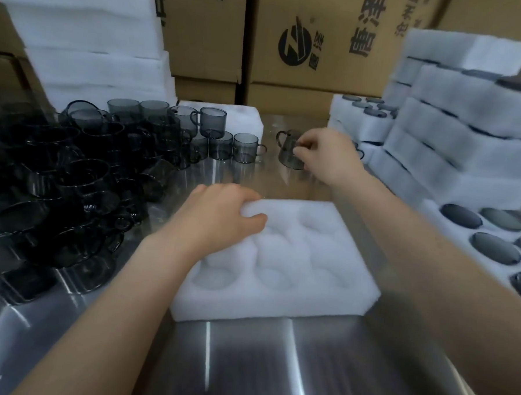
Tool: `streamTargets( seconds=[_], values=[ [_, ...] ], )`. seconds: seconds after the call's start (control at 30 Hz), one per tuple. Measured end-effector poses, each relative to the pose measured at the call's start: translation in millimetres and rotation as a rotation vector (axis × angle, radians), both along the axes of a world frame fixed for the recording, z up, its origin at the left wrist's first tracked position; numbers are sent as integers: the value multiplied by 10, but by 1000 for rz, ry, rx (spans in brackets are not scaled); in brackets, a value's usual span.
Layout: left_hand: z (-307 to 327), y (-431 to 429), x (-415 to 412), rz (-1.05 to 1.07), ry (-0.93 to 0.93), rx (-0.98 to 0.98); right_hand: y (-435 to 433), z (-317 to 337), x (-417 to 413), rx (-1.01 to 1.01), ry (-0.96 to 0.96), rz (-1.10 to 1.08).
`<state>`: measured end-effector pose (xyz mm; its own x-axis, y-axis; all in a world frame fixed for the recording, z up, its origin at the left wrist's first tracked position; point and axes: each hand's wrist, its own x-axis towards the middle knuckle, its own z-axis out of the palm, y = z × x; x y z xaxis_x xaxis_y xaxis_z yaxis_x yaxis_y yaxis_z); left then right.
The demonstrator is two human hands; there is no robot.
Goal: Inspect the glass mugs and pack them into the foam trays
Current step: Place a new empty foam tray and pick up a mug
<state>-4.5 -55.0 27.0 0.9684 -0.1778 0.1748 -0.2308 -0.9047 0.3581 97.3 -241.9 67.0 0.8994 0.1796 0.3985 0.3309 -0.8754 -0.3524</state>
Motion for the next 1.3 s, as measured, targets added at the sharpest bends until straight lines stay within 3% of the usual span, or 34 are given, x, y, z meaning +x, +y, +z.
streamTargets(
  seconds=[0.1,0.3,0.53,0.8,1.1,1.3],
  values=[
    [15,16,-14,4,28,-11,-31,50,-376,77,-39,128],
    [152,2,31,-63,-106,-538,59,-19,-791,271,-9,280],
    [116,-43,141,37,-227,-706,256,-42,-751,342,137,379],
    [48,19,189,18,-94,-684,223,-194,-688,590,207,558],
    [44,20,78,-90,-171,-733,157,-218,-688,695,342,523],
    [16,-14,106,20,-315,-612,192,-251,-712,758,333,547]
  ],
)
